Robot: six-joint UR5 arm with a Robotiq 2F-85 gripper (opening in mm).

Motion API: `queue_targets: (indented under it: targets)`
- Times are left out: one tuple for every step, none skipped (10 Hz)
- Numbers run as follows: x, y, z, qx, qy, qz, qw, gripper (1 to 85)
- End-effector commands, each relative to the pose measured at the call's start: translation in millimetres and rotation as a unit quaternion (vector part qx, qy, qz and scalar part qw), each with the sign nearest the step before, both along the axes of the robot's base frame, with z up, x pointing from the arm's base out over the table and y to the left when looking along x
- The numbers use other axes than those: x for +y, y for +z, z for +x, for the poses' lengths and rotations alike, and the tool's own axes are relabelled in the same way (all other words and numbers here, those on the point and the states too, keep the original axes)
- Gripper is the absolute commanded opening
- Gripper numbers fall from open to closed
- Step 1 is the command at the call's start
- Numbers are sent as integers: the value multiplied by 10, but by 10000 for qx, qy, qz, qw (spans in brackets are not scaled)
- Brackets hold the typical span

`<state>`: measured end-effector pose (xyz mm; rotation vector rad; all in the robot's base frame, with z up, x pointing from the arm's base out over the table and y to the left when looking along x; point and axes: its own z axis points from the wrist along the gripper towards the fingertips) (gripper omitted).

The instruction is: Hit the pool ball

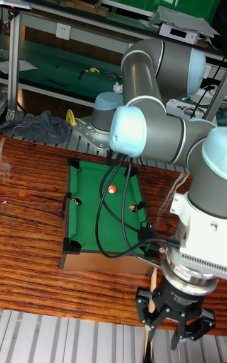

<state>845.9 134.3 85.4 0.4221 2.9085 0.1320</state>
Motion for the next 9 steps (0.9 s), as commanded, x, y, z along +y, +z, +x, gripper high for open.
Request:
queue_targets:
  targets:
    - [-82,-172,-76,238,192,-226,9993,420]
    - [-81,-217,-122,343,248,-248,9988,420]
    - [-73,-264,-150,410,326,-252,9983,420]
    - [-140,-309,-227,562,544,-410,9961,420]
    - [-91,-338,-243,601,641,-344,9955,420]
    - [-14,-366,-225,569,656,-209,9960,423]
    - [123,-392,-209,535,585,62,9968,430]
    - [82,-426,-208,526,678,-45,9963,430]
    - [80,-441,-236,570,755,-84,9955,430]
